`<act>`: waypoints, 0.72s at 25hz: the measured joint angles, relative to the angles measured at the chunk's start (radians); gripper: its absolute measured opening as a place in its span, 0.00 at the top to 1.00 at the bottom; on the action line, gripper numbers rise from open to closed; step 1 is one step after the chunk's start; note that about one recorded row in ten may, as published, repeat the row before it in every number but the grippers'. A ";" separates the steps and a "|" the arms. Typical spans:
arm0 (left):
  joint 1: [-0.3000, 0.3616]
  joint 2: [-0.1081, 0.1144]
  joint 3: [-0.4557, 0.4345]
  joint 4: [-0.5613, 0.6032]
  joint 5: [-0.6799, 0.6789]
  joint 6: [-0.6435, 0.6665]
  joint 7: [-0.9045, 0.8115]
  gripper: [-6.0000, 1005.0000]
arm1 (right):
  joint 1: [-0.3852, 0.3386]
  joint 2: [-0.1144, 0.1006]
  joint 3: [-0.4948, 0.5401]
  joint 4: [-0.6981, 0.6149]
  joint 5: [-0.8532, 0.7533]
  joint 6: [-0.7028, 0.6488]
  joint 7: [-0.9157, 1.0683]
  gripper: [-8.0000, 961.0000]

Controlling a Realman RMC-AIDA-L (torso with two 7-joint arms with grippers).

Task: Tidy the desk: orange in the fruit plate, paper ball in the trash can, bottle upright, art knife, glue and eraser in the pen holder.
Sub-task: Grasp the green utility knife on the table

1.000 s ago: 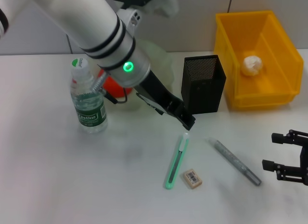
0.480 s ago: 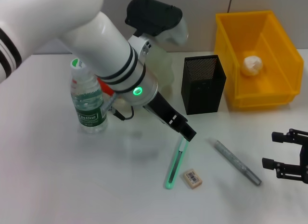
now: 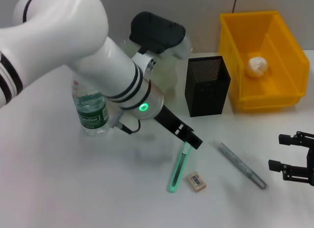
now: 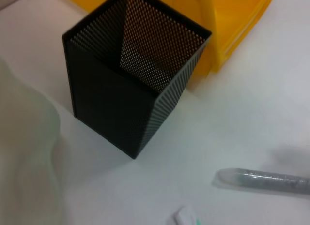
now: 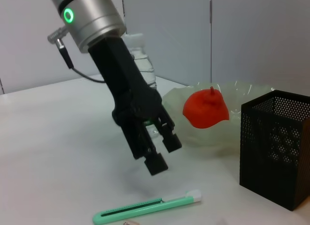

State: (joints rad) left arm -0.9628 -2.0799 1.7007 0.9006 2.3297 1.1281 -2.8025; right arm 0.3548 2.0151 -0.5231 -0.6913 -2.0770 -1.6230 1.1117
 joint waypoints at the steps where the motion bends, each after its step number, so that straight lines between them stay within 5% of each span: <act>1: 0.010 0.000 0.014 -0.003 -0.013 -0.022 0.000 0.16 | 0.001 -0.001 0.000 0.000 0.000 0.004 0.002 0.23; 18: 0.096 0.000 0.154 -0.015 -0.088 -0.196 0.007 0.16 | 0.008 -0.001 -0.009 0.003 0.000 0.014 0.011 0.23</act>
State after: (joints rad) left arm -0.8673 -2.0800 1.8550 0.8855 2.2414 0.9319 -2.7957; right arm 0.3633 2.0140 -0.5319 -0.6887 -2.0771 -1.6092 1.1228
